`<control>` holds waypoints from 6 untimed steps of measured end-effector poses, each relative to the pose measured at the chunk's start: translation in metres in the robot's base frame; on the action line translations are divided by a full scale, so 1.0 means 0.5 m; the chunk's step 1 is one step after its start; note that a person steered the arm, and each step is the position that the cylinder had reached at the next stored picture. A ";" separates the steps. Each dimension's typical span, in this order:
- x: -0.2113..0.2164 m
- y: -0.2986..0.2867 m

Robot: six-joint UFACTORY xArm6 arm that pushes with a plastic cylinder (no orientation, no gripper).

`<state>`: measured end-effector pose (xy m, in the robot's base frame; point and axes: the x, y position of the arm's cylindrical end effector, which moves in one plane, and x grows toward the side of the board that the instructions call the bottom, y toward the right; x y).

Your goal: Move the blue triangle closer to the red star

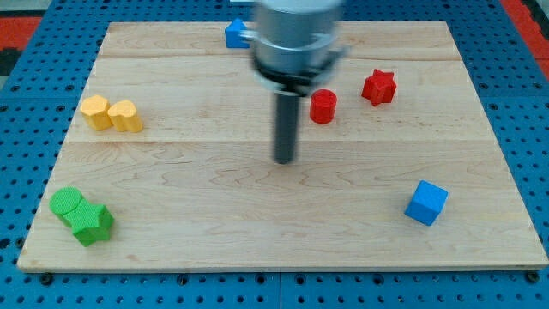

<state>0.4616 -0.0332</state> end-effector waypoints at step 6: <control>-0.471 -0.123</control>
<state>0.2258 -0.0949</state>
